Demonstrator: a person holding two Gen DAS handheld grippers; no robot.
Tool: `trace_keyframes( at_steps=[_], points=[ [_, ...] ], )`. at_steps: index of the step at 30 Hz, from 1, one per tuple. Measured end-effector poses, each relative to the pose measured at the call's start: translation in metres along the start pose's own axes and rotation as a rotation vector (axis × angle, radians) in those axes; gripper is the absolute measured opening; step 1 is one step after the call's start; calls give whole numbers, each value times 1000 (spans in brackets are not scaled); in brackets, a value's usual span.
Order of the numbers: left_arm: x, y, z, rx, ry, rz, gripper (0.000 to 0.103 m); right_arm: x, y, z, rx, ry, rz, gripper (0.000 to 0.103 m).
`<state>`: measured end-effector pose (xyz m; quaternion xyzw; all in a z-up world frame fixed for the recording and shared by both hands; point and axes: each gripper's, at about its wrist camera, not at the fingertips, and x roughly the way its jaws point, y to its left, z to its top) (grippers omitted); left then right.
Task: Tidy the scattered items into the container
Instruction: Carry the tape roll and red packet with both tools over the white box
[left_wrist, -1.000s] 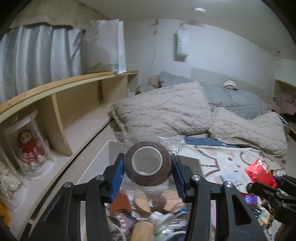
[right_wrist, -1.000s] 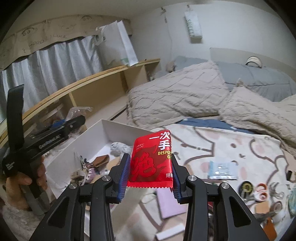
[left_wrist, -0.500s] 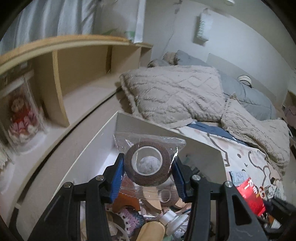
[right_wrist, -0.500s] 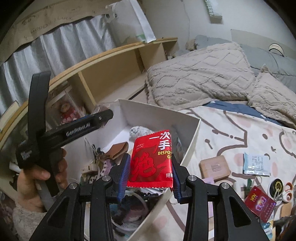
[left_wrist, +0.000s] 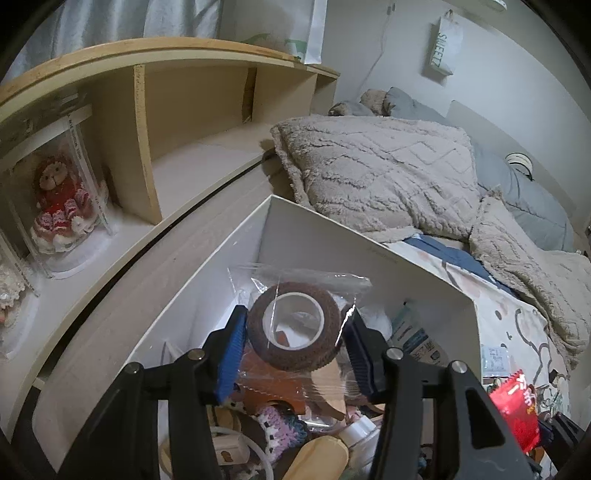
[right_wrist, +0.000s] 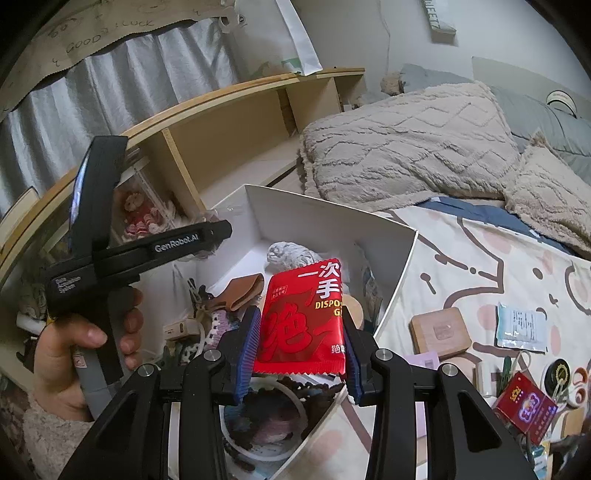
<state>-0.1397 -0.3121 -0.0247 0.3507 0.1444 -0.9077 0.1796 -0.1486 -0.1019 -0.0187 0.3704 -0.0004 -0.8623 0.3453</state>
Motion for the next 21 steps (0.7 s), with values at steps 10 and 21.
trace_keyframes(
  at_steps=[10,21],
  points=[
    [-7,-1,-2,4,-15,-24,76,-3,10,4,-25,2,8,41],
    [-38,5,-4,-6,-97,-26,76,26,14,23,-32,67,13,41]
  ],
)
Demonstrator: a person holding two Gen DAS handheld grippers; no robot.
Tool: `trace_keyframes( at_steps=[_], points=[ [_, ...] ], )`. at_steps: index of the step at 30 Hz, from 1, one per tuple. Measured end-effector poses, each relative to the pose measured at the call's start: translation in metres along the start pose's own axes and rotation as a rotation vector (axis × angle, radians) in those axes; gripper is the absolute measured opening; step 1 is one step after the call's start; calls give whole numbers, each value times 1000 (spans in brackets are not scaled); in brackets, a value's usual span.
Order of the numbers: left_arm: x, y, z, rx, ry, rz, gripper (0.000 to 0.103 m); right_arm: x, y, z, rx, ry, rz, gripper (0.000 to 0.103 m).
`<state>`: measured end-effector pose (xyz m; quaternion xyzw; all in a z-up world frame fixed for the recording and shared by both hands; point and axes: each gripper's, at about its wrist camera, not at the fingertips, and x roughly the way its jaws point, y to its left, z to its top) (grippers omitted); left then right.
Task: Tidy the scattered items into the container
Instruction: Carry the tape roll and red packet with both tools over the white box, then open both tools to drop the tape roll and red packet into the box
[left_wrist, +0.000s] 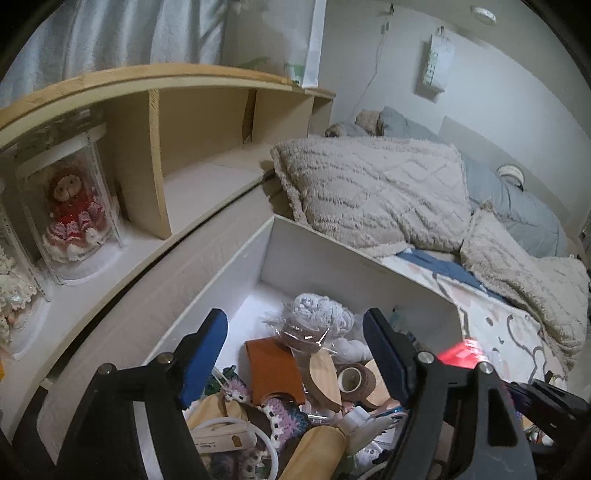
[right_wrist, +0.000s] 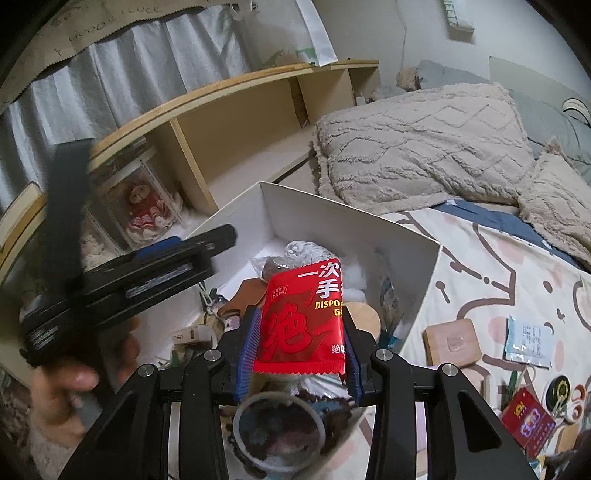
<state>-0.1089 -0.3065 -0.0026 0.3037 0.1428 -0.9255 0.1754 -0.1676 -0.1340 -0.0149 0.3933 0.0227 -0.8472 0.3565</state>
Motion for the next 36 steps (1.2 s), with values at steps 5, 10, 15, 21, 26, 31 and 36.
trace_keyframes(
  at_steps=[5,10,15,21,26,31,36],
  points=[
    [-23,8,1,-8,-58,-2,80,26,0,11,-2,46,-19,41],
    [-40,13,3,-7,-102,-12,80,48,2,18,1,88,-30,41],
    [-45,15,4,-14,-115,-29,81,67,-2,27,9,112,-73,41],
    [-43,16,0,-12,-107,-25,82,87,-12,39,33,160,-90,41],
    [-37,19,-5,-18,-93,-25,84,97,-20,41,67,188,-95,41],
    [-36,23,-6,-30,-92,-25,92,99,-25,38,67,186,-109,66],
    [-40,24,-6,-32,-104,-24,94,96,-30,39,88,170,-93,66]
  ],
)
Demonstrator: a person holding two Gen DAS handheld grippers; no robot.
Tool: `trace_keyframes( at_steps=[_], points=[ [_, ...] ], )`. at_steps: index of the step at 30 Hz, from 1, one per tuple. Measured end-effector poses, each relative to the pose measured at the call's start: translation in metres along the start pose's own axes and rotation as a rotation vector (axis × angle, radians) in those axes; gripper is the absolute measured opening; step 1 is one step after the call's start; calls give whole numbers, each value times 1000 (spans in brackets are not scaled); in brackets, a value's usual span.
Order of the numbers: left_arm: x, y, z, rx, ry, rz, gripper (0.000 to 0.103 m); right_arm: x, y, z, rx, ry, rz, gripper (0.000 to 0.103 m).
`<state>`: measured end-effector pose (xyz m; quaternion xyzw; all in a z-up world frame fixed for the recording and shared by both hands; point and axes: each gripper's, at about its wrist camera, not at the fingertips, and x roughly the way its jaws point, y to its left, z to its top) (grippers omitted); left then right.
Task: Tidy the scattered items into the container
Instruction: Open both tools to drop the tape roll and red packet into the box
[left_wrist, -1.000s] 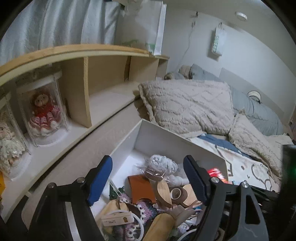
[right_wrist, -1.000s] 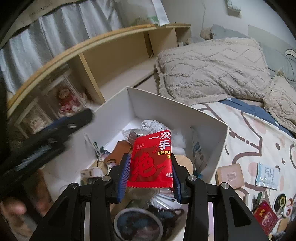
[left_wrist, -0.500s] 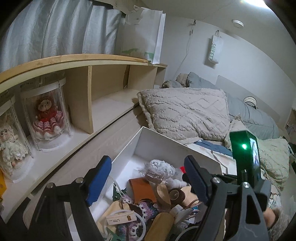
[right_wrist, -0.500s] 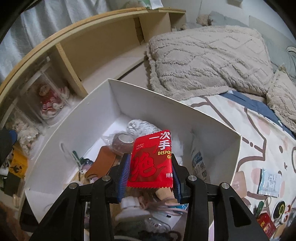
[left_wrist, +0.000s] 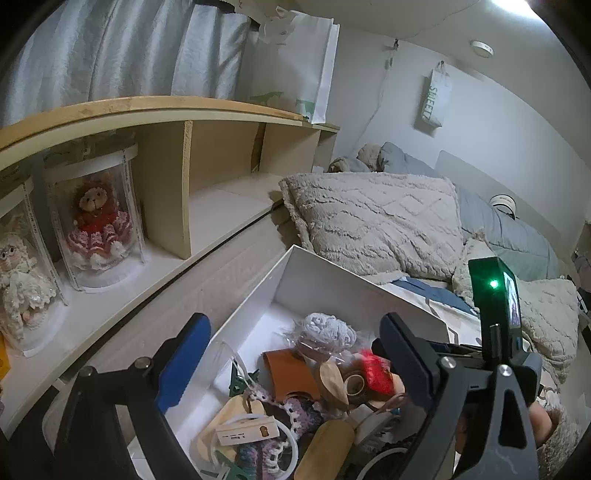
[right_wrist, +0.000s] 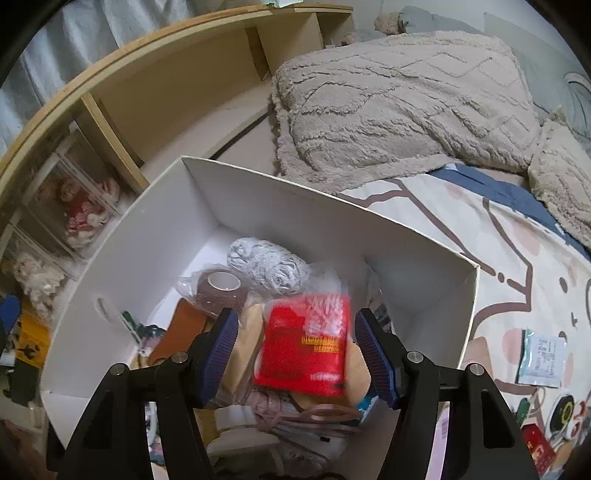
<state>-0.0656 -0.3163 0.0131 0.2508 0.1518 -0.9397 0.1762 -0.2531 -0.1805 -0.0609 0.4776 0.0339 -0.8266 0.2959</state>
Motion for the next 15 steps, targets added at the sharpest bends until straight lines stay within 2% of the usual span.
trace_keyframes(
  at_steps=[7,15],
  points=[
    [-3,-1,0,5,-5,0,94,-9,4,-3,-14,-22,24,66],
    [-11,-4,-2,18,-7,0,94,-39,7,-16,-58,-81,40,66]
  ],
)
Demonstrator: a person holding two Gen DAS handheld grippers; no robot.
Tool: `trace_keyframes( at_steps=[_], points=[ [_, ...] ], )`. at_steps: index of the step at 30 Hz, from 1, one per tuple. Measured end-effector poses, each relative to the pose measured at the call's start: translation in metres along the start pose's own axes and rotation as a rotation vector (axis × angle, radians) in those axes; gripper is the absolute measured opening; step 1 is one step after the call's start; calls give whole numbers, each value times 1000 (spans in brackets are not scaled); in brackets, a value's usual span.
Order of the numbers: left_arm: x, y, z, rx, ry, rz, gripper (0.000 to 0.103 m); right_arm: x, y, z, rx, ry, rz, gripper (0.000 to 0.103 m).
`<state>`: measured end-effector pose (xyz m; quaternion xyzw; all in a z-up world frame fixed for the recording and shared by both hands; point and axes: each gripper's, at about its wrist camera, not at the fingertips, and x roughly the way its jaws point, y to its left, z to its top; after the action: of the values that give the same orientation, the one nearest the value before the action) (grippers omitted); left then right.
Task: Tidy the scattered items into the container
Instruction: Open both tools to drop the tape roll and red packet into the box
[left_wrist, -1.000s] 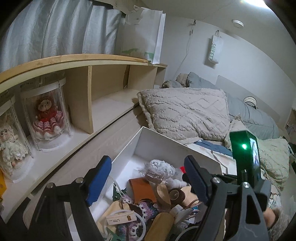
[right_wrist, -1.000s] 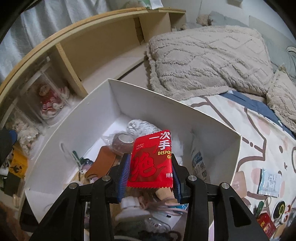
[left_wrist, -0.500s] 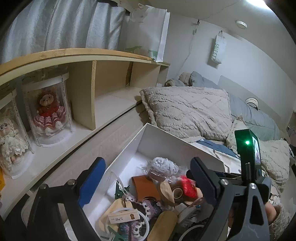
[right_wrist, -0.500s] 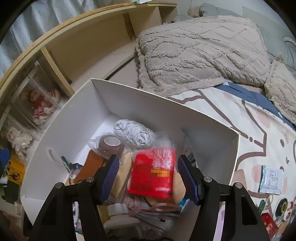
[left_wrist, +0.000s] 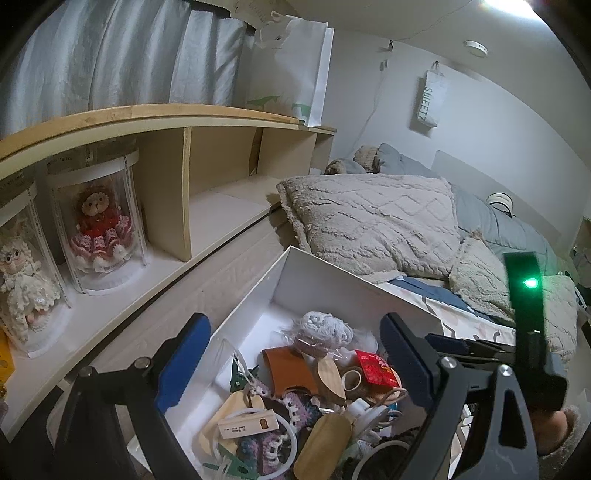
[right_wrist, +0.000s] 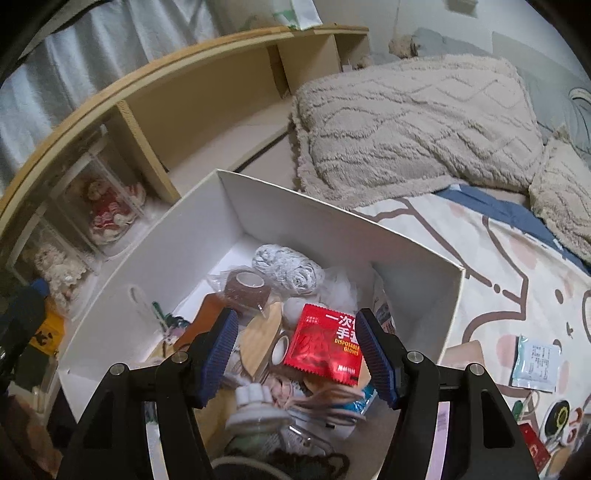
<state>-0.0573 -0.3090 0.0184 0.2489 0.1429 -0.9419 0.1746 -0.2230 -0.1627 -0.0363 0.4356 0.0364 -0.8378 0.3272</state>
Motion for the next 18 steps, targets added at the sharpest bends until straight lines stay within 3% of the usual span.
trace_keyframes(
  at_steps=[7,8,10,17,18],
  points=[
    [-13,-10,-1,29,-11,4,94,-33,1,-14,-38,-64,-28,67],
    [-15,-11,-1,33,-13,5,94,-39,2,-16,-47,-75,-41,70],
    [-19,-15,-2,43,-17,5,94,-49,1,-20,-54,-98,-63,86],
    [-32,-32,-4,79,-35,-2,100,-85,-12,-34,-51,-167,-114,88],
    [-34,-34,-4,84,-38,-2,101,-89,-13,-36,-51,-175,-121,92]
  ],
)
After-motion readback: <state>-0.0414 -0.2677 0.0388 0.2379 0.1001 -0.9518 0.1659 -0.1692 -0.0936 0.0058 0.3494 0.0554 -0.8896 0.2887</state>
